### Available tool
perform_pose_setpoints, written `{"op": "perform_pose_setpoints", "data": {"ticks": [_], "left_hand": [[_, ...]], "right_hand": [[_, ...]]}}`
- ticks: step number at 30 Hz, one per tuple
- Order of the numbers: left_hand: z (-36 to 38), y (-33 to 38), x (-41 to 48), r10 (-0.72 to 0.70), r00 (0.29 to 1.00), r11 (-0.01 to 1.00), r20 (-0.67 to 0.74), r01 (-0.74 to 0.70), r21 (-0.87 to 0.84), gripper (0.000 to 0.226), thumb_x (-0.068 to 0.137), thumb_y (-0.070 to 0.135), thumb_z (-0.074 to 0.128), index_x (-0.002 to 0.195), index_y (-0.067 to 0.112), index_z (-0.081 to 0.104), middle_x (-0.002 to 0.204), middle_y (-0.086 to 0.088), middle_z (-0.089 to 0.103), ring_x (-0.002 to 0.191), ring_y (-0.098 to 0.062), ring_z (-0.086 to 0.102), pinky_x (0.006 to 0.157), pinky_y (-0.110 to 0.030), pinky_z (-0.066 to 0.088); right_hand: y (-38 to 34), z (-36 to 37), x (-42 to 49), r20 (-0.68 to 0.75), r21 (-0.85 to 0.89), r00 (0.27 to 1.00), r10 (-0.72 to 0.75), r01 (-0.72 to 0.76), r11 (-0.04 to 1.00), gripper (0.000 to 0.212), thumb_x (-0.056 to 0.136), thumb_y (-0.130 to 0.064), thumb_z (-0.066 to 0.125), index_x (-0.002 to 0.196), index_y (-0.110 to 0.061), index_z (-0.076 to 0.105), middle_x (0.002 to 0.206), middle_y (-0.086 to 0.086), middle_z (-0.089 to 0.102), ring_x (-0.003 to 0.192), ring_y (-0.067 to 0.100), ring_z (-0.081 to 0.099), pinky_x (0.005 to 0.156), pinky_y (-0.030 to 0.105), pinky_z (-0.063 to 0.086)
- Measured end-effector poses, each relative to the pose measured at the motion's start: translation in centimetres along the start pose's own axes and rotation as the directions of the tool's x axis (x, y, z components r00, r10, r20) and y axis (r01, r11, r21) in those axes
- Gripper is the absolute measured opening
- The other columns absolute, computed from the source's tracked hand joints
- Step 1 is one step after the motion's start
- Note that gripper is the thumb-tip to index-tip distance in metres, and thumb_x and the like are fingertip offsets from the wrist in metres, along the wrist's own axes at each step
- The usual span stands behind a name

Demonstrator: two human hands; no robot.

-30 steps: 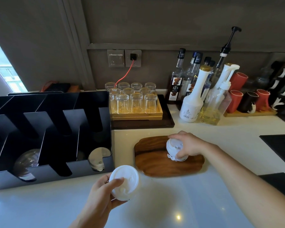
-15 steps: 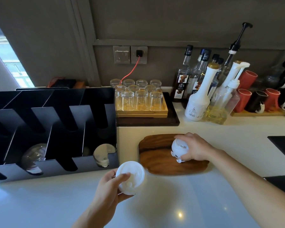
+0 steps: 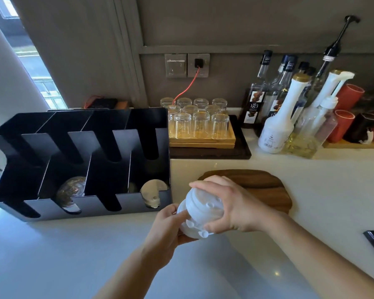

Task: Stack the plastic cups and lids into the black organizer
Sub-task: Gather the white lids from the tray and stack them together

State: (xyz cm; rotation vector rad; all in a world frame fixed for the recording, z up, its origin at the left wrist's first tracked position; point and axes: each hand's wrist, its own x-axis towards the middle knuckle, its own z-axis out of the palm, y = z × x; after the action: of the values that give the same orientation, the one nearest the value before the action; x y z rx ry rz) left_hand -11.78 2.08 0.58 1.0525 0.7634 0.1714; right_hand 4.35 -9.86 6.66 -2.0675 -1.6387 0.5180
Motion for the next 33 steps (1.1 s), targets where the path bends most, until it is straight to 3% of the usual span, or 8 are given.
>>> {"op": "perform_pose_setpoints", "data": {"ticks": [4, 9, 16, 20, 22, 25, 30, 33], "left_hand": [[-0.3, 0.4, -0.5, 0.014, 0.994, 0.997, 0.106, -0.005, -0.08, 0.039, 0.091, 0.018, 0.057, 0.123, -0.002, 0.067, 0.118, -0.032, 0.07, 0.103, -0.045, 0.069, 0.099, -0.062, 0.053], [-0.5, 0.4, -0.7, -0.031, 0.999, 0.993, 0.019, 0.033, -0.115, 0.039, 0.1, 0.019, 0.041, 0.123, 0.0, 0.067, 0.115, -0.03, 0.072, 0.102, -0.046, 0.07, 0.086, -0.053, 0.061], [-0.3, 0.4, -1.1, -0.011, 1.0, 0.998, -0.003, 0.011, -0.059, 0.04, 0.102, 0.022, 0.04, 0.12, 0.001, 0.07, 0.11, -0.027, 0.075, 0.101, -0.043, 0.072, 0.075, -0.045, 0.061], [-0.7, 0.8, -1.2, 0.051, 0.992, 0.998, 0.118, -0.048, -0.028, 0.062, 0.104, 0.057, 0.032, 0.128, 0.013, 0.067, 0.119, -0.022, 0.073, 0.109, -0.04, 0.07, 0.088, -0.049, 0.058], [-0.6, 0.9, -1.1, 0.123, 0.978, 0.988, 0.167, -0.136, 0.07, 0.06, 0.097, 0.064, 0.05, 0.127, 0.015, 0.067, 0.12, -0.022, 0.072, 0.107, -0.04, 0.071, 0.085, -0.051, 0.059], [-0.4, 1.1, -1.0, 0.167, 0.979, 0.977, 0.114, -0.18, 0.113, 0.054, 0.083, 0.052, 0.078, 0.12, 0.013, 0.068, 0.113, -0.022, 0.072, 0.097, -0.036, 0.073, 0.071, -0.042, 0.058], [-0.3, 0.9, -0.7, 0.179, 0.983, 0.979, 0.033, -0.181, 0.089, 0.035, 0.078, 0.031, 0.071, 0.109, 0.014, 0.074, 0.106, -0.024, 0.072, 0.086, -0.031, 0.071, 0.068, -0.04, 0.056], [-0.7, 0.6, -0.5, 0.167, 0.986, 0.984, -0.021, -0.165, 0.066, 0.041, 0.077, 0.034, 0.068, 0.113, 0.017, 0.074, 0.108, -0.022, 0.073, 0.097, -0.038, 0.071, 0.067, -0.038, 0.058]], "right_hand": [[-0.5, 0.3, 0.1, 0.025, 0.03, 1.0, -0.009, 0.009, 1.0, 0.092, 0.066, -0.038, 0.082, 0.144, -0.048, 0.034, 0.129, -0.018, 0.04, 0.118, 0.005, 0.037, 0.098, 0.027, 0.041], [-0.7, 0.3, 0.1, 0.103, -0.045, 0.994, -0.032, 0.036, 0.998, 0.093, 0.069, -0.04, 0.081, 0.146, -0.049, 0.03, 0.13, -0.022, 0.036, 0.118, 0.005, 0.035, 0.097, 0.024, 0.04], [-1.3, 0.7, -0.1, 0.19, -0.083, 0.979, -0.069, 0.086, 0.993, 0.092, 0.076, -0.04, 0.075, 0.15, -0.048, 0.02, 0.138, -0.024, 0.028, 0.126, 0.005, 0.031, 0.101, 0.026, 0.039], [-1.7, 1.1, -0.4, 0.202, -0.05, 0.978, -0.052, 0.063, 0.997, 0.093, 0.082, -0.041, 0.07, 0.15, -0.052, 0.007, 0.151, -0.024, 0.01, 0.14, 0.004, 0.023, 0.109, 0.028, 0.035], [-2.0, 1.6, -0.6, 0.195, -0.093, 0.98, -0.045, 0.064, 0.994, 0.096, 0.084, -0.044, 0.067, 0.149, -0.055, -0.002, 0.155, -0.024, 0.001, 0.142, 0.01, 0.025, 0.111, 0.035, 0.036], [-2.2, 2.4, -0.6, 0.163, -0.133, 0.985, -0.051, 0.073, 0.988, 0.1, 0.085, -0.047, 0.067, 0.15, -0.052, -0.009, 0.158, -0.022, -0.005, 0.149, 0.012, 0.012, 0.116, 0.04, 0.031], [-1.8, 2.3, -0.7, 0.105, 0.18, 0.994, 0.037, -0.056, 0.982, 0.114, 0.073, -0.045, 0.081, 0.154, -0.045, 0.0, 0.154, -0.034, 0.002, 0.141, -0.006, 0.015, 0.111, 0.02, 0.027], [-1.2, 2.9, -0.8, 0.045, 0.529, 0.979, 0.201, -0.194, 0.826, 0.113, 0.064, -0.068, 0.078, 0.154, -0.044, 0.013, 0.155, -0.025, 0.023, 0.138, 0.002, 0.035, 0.113, 0.031, 0.036]]}}
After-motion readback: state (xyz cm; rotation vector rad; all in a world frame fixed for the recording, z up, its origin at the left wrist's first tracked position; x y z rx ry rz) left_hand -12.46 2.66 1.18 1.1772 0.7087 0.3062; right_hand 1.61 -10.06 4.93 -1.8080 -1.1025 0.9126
